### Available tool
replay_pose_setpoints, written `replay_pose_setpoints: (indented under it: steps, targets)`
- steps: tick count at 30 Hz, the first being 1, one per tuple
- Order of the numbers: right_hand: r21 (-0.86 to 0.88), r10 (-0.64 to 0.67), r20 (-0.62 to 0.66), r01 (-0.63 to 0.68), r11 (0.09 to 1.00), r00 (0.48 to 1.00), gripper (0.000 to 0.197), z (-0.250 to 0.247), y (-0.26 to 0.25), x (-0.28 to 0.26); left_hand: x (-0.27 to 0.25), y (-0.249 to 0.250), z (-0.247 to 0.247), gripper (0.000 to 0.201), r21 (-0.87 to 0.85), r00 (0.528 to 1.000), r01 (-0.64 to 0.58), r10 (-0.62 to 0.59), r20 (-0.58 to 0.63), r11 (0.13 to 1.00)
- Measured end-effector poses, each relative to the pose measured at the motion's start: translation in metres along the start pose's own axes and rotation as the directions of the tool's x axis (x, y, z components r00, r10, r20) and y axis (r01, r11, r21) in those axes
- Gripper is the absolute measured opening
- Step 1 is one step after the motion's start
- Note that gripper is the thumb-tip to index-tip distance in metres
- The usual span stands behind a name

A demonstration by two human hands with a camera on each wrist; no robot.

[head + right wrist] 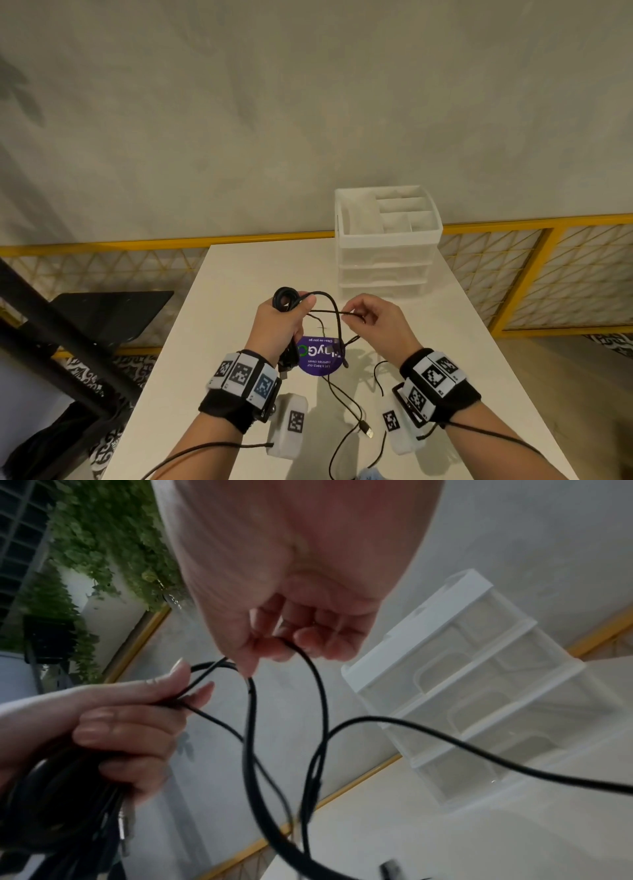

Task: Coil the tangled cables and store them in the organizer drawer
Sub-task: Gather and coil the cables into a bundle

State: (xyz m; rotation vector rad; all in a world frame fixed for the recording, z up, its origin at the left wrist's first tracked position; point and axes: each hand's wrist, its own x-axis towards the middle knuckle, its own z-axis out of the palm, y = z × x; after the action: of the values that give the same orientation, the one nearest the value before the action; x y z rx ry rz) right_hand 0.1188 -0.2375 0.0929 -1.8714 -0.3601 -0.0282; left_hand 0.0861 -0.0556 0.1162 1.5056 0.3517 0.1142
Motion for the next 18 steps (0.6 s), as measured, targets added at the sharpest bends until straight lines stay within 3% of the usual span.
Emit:
replay_pose_setpoints:
  steps: [4, 7, 10, 12, 15, 18]
  targets:
    - [-0.174, 0.130, 0.047, -0.120, 0.977, 0.990, 0.003, -0.008, 0.016, 0.003, 0.002, 0.008, -0.002, 0.021, -0.035, 0.999, 0.026, -0.027, -0.030, 0.999]
    - [-0.237, 0.247, 0.137, -0.210, 0.949, 0.959, 0.017, -0.014, 0.020, 0.001, 0.002, 0.014, -0.003, 0.018, -0.042, 1.000, 0.016, -0.016, -0.004, 0.999]
    - [-0.201, 0.170, 0.232, -0.124, 0.972, 0.958, 0.057, -0.013, 0.011, 0.001, -0.001, 0.015, 0.002, 0.016, -0.014, 0.998, 0.005, -0.005, 0.061, 1.000]
    - [-0.075, 0.069, 0.257, -0.051, 0.996, 0.964, 0.070, -0.007, -0.004, 0.000, -0.004, 0.012, 0.007, 0.016, 0.026, 0.994, -0.006, 0.003, 0.112, 1.000]
    - [0.097, -0.034, 0.317, 0.003, 0.995, 0.948, 0.060, 0.005, -0.022, 0.001, -0.007, 0.008, 0.013, 0.015, 0.051, 0.986, -0.017, 0.009, 0.164, 0.999]
    - [0.236, -0.026, 0.374, -0.069, 0.969, 0.927, 0.037, 0.007, -0.029, 0.000, -0.007, 0.007, 0.012, 0.026, 0.011, 0.986, 0.000, -0.002, 0.165, 1.000]
